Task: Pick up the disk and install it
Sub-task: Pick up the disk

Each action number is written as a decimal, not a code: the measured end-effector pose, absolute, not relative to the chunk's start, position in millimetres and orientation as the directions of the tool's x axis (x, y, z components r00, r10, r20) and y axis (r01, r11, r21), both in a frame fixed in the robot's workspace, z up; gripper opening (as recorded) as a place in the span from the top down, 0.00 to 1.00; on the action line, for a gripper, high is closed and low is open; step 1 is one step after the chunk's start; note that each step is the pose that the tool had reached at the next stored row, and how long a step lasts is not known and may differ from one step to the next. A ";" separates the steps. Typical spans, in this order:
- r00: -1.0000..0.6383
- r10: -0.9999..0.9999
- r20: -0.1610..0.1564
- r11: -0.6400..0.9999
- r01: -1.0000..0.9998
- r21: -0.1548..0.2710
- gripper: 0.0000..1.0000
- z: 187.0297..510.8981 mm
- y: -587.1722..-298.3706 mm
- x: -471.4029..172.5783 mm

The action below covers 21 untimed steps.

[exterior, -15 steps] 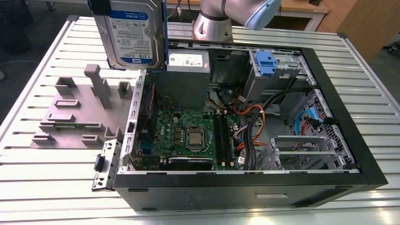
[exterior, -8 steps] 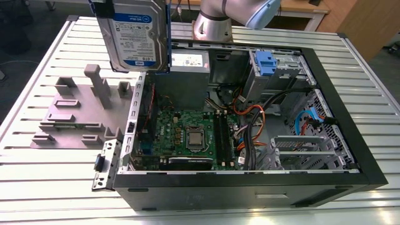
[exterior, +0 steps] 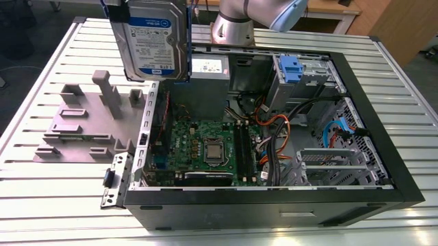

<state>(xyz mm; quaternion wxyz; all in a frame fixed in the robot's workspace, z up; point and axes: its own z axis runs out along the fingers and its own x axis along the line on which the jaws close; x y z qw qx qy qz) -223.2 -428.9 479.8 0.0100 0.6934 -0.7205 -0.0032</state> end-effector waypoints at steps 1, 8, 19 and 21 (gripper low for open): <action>-0.038 -0.999 0.010 0.038 -0.999 0.019 0.63 479.8 -429.6 -222.2; -0.038 -0.999 0.010 0.038 -0.999 0.019 0.63 479.4 -433.8 -214.0; -0.038 -0.999 0.010 0.038 -0.999 0.019 0.63 478.5 -435.2 -194.1; -0.038 -0.999 0.010 0.039 -0.999 0.019 0.63 478.3 -435.2 -189.7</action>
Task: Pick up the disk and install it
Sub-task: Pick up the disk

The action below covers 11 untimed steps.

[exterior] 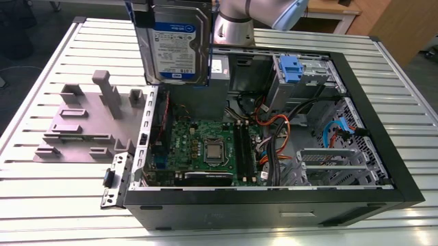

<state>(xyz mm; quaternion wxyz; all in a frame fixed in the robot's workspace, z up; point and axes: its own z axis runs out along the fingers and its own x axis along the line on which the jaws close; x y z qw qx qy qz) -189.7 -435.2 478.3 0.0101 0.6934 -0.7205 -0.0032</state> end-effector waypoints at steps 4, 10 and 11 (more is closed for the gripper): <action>-0.038 -0.999 0.010 0.038 -0.999 0.019 0.63 478.0 -435.2 -180.7; -0.038 -0.999 0.010 0.038 -0.999 0.019 0.63 477.5 -435.2 -165.9; -0.038 -0.999 0.010 0.038 -0.999 0.019 0.63 477.3 -435.3 -163.2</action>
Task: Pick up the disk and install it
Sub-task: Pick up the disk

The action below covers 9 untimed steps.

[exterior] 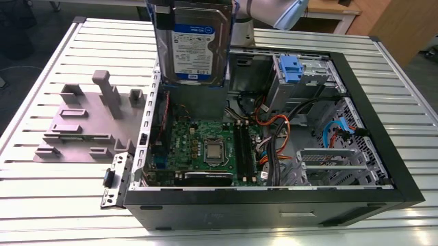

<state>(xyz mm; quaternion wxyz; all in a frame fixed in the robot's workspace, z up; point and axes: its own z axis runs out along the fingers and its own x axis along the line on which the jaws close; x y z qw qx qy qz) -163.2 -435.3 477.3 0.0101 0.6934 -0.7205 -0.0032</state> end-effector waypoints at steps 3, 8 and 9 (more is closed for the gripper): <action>-0.039 -0.999 0.010 0.039 -0.999 0.019 0.63 476.8 -435.2 -155.8; -0.043 -0.999 0.010 0.043 -0.999 0.019 0.63 476.0 -435.2 -144.2; -0.046 -0.999 0.010 0.047 -0.999 0.019 0.63 475.9 -435.2 -142.5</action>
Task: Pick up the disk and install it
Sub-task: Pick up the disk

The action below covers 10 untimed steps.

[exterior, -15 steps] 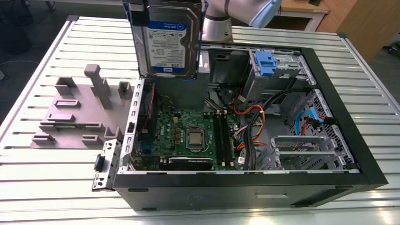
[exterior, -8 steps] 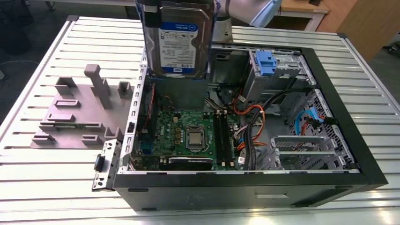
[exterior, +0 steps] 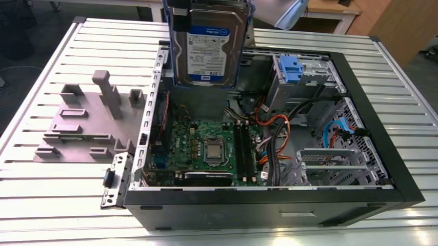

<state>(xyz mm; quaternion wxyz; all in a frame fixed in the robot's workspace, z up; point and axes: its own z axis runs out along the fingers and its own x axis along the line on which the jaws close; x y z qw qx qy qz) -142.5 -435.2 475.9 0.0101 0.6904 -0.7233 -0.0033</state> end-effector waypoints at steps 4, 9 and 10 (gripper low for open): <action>-0.054 -0.998 0.010 0.054 -0.998 0.019 0.63 475.3 -435.2 -136.6; -0.054 -0.998 0.010 0.054 -0.998 0.019 0.63 474.3 -435.2 -124.8; -0.054 -0.998 0.010 0.054 -0.998 0.019 0.63 474.1 -435.2 -122.9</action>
